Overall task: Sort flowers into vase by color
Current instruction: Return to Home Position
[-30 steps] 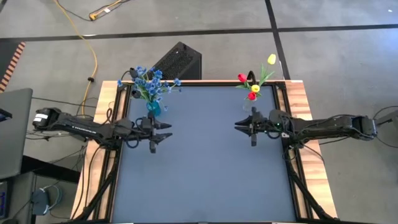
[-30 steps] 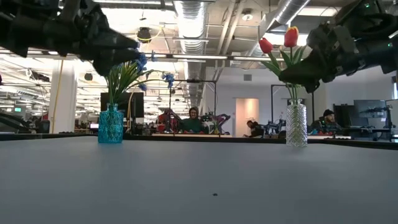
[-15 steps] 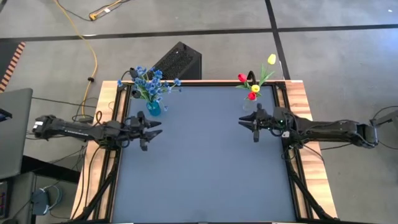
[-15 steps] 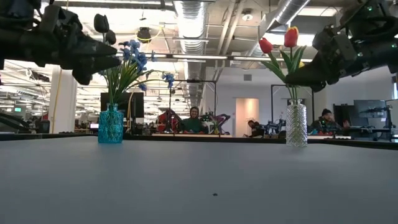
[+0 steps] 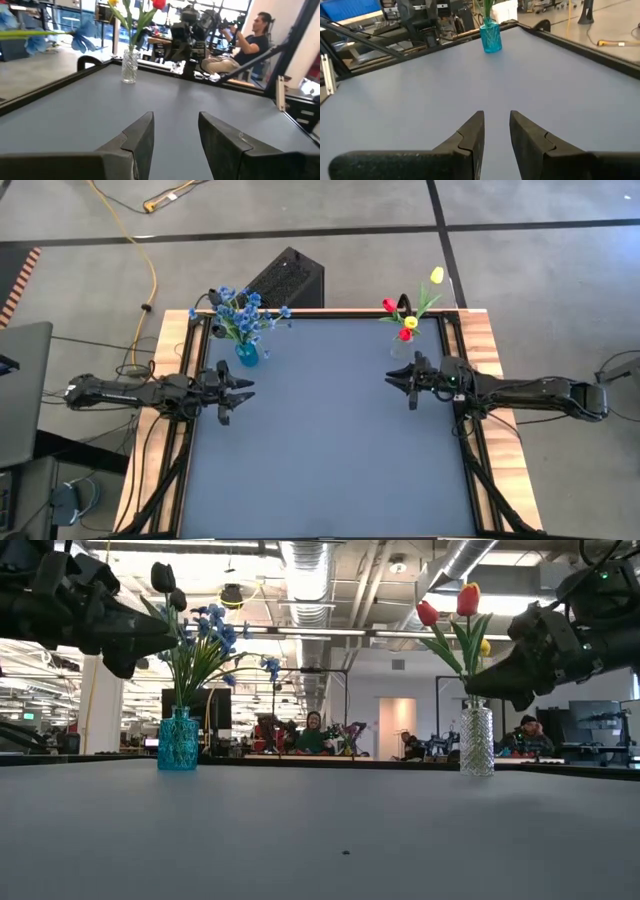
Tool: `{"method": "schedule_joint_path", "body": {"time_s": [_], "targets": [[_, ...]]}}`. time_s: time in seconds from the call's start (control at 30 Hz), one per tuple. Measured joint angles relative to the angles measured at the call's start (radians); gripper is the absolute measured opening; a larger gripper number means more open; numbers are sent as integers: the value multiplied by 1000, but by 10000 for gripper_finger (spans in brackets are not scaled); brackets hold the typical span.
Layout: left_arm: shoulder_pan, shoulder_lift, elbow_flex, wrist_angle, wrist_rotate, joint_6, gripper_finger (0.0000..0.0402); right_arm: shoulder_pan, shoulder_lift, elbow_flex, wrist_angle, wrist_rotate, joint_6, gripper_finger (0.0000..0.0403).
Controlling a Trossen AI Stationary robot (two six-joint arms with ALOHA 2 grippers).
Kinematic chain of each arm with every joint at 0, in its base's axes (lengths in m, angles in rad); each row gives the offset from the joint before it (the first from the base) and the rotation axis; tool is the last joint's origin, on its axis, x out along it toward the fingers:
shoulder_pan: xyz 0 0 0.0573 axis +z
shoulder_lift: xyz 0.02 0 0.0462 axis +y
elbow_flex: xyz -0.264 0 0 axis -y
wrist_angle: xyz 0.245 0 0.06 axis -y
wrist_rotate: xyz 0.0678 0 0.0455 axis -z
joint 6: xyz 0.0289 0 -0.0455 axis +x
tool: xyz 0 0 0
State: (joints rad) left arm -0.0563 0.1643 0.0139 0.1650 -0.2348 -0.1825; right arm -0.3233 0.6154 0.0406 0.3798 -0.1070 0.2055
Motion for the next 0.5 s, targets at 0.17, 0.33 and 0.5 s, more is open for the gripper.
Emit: {"method": "schedule_joint_path", "body": {"time_s": [0.17,0.33,0.5], "targets": [[0,-78,1,-92,29,-15,134,0,-56,0,-92,0,31,116],[0,-143,20,-165,45,-13,132,1,-164,0,-210,6,17,86],[0,-161,69,-289,16,-6,132,1,-262,0,-362,80,-1,43]]}}
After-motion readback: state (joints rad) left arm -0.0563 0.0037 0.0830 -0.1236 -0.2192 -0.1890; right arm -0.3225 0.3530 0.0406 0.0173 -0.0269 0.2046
